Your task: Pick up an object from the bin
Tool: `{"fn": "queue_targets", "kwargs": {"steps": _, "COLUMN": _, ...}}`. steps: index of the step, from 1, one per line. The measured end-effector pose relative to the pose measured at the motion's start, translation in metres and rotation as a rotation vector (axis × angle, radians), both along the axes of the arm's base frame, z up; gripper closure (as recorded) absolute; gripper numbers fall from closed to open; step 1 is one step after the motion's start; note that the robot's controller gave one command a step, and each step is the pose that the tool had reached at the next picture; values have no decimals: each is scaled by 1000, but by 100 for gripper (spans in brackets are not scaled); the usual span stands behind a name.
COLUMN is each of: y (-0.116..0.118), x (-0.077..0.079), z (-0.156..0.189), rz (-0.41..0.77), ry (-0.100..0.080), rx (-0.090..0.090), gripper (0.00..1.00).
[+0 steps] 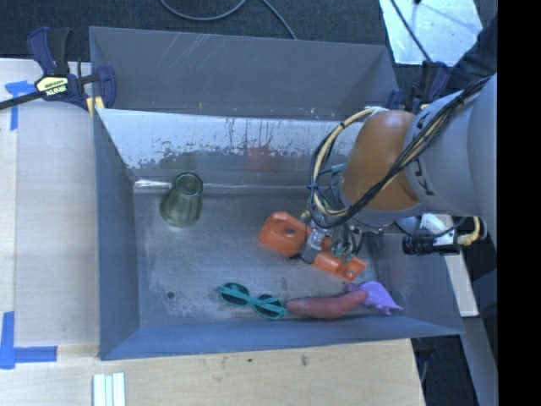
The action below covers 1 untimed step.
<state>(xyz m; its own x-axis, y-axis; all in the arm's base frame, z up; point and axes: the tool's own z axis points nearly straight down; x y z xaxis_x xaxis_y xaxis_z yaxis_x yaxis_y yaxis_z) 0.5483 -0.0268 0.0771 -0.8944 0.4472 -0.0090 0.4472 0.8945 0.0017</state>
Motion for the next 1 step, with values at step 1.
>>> {"fn": "queue_targets", "kwargs": {"steps": 1, "y": 0, "x": -1, "z": 20, "rz": 0, "ry": 3, "rx": 0, "gripper": 100}}
